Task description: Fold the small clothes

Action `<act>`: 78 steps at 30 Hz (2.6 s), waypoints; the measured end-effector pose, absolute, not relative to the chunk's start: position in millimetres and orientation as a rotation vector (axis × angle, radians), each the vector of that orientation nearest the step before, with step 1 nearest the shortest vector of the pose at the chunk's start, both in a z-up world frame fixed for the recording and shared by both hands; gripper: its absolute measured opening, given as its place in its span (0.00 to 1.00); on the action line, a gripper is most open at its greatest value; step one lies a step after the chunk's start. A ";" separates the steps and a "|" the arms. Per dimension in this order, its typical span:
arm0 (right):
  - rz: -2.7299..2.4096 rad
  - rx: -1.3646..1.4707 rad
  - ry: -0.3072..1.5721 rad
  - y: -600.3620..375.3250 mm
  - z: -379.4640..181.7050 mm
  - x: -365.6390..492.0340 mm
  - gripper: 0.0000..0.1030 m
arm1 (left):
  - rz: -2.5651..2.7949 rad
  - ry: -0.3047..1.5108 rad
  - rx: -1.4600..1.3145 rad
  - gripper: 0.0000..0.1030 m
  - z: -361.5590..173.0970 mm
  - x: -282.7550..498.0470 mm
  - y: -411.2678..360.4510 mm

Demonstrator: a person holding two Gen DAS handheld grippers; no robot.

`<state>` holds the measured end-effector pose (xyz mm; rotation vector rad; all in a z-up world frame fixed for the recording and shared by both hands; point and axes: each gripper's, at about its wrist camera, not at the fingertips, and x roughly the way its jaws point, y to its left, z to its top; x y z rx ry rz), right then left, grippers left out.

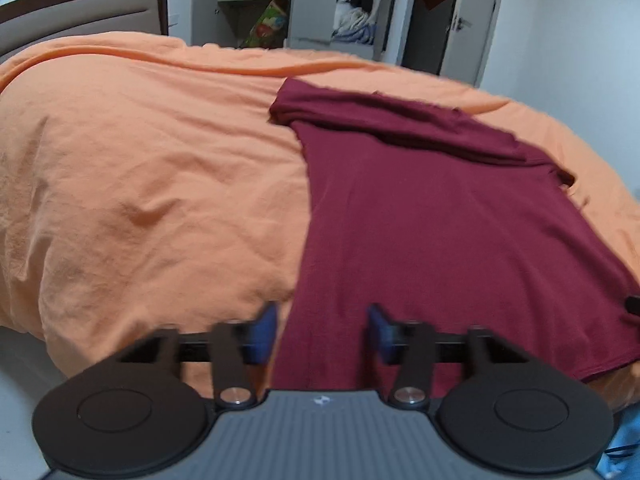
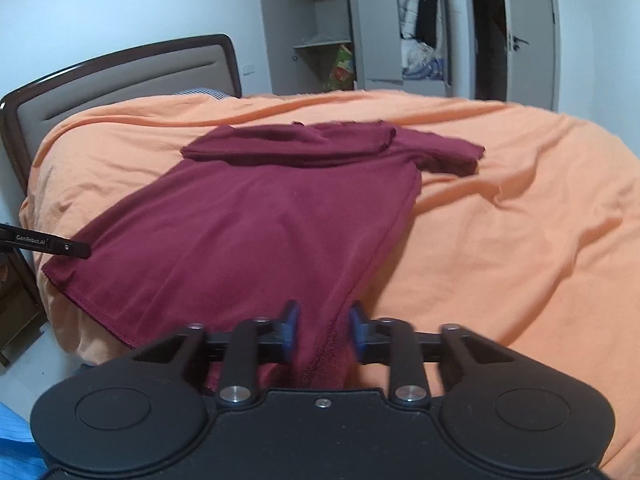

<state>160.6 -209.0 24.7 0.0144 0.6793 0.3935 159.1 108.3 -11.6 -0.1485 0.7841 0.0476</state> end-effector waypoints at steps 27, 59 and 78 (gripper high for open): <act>0.639 -0.372 0.568 -139.8 10.7 136.6 0.94 | 0.134 0.726 0.075 1.00 0.5 143.5 63.8; 0.677 -0.252 0.586 -159.4 14.3 143.1 0.06 | -0.255 0.558 0.196 1.00 -11.0 113.8 0.1; 0.633 -0.186 0.583 -170.3 17.9 152.5 0.13 | -0.038 0.631 0.338 0.22 -28.0 128.2 46.1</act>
